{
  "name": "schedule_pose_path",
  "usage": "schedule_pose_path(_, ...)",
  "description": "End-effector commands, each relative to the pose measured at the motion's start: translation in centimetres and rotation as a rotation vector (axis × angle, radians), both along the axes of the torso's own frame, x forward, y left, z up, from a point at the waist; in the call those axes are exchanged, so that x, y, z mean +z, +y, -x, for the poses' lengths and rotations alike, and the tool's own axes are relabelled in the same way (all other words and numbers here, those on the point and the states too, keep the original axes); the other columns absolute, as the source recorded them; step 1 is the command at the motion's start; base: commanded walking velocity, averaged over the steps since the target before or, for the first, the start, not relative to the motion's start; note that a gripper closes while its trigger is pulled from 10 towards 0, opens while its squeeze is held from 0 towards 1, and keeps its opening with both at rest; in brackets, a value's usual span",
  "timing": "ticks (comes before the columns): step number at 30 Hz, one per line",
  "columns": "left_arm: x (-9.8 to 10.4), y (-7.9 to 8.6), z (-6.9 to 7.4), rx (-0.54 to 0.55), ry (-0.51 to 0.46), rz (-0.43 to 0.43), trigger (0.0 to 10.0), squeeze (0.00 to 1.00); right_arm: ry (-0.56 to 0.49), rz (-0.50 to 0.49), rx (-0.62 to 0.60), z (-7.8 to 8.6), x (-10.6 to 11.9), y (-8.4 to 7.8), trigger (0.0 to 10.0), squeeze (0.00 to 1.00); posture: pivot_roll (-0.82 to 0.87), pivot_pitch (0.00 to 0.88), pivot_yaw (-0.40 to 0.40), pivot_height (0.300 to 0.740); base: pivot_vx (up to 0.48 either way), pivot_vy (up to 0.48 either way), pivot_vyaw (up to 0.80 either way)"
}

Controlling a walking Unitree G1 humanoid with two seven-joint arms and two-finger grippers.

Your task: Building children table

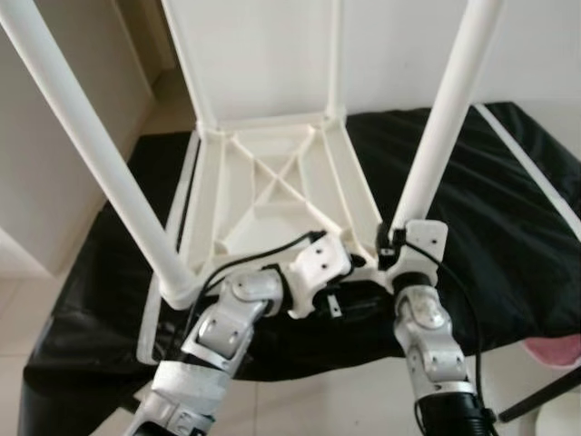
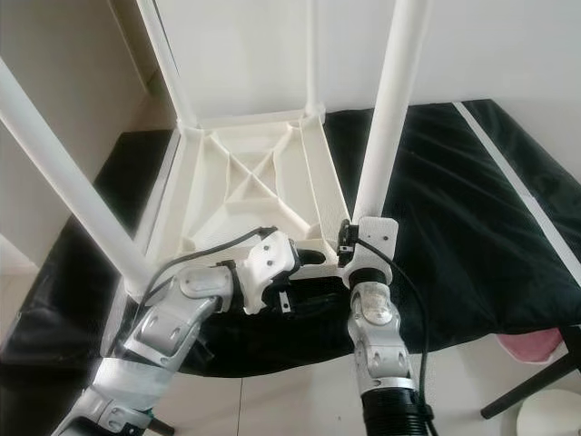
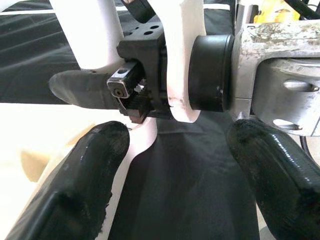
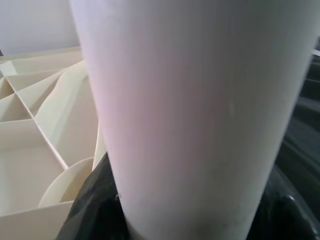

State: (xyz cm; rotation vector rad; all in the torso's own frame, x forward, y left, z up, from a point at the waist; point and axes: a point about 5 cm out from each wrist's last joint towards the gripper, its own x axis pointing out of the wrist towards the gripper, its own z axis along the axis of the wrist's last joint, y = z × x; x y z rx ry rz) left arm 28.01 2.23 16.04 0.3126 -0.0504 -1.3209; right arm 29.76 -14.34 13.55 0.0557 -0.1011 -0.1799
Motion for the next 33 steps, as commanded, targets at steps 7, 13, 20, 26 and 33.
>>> schedule_pose_path(7,0.3,0.2,-0.7,0.076,-0.03,0.006,10.0,0.0,0.048,-0.081,-0.038,0.2,-0.9,0.0,10.0,0.0,-0.11,0.0,0.082,0.74,0.0,0.0,0.0)
schedule_pose_path(13,0.2,0.3,-0.6,0.076,-0.027,0.005,10.0,0.0,0.048,-0.077,-0.055,0.2,-0.8,-0.2,10.0,0.0,-0.11,0.0,0.079,0.74,0.0,0.0,0.0)
schedule_pose_path(20,0.1,0.5,-0.6,0.078,-0.027,0.0,10.0,0.0,0.043,-0.077,-0.061,0.3,-0.7,-0.2,10.0,0.0,-0.11,0.0,0.079,0.74,0.0,0.0,0.0)
schedule_pose_path(26,0.0,0.4,-0.6,0.079,-0.024,0.0,10.0,0.0,0.015,-0.069,-0.037,0.4,-0.3,-0.3,10.0,1.0,-0.11,0.005,0.078,0.74,0.0,0.0,0.0)
schedule_pose_path(33,0.0,0.4,-0.6,0.078,-0.02,0.001,10.0,0.0,-0.011,-0.086,0.002,0.7,0.1,-0.9,10.0,1.0,-0.11,0.009,0.08,0.74,0.0,0.0,0.0)
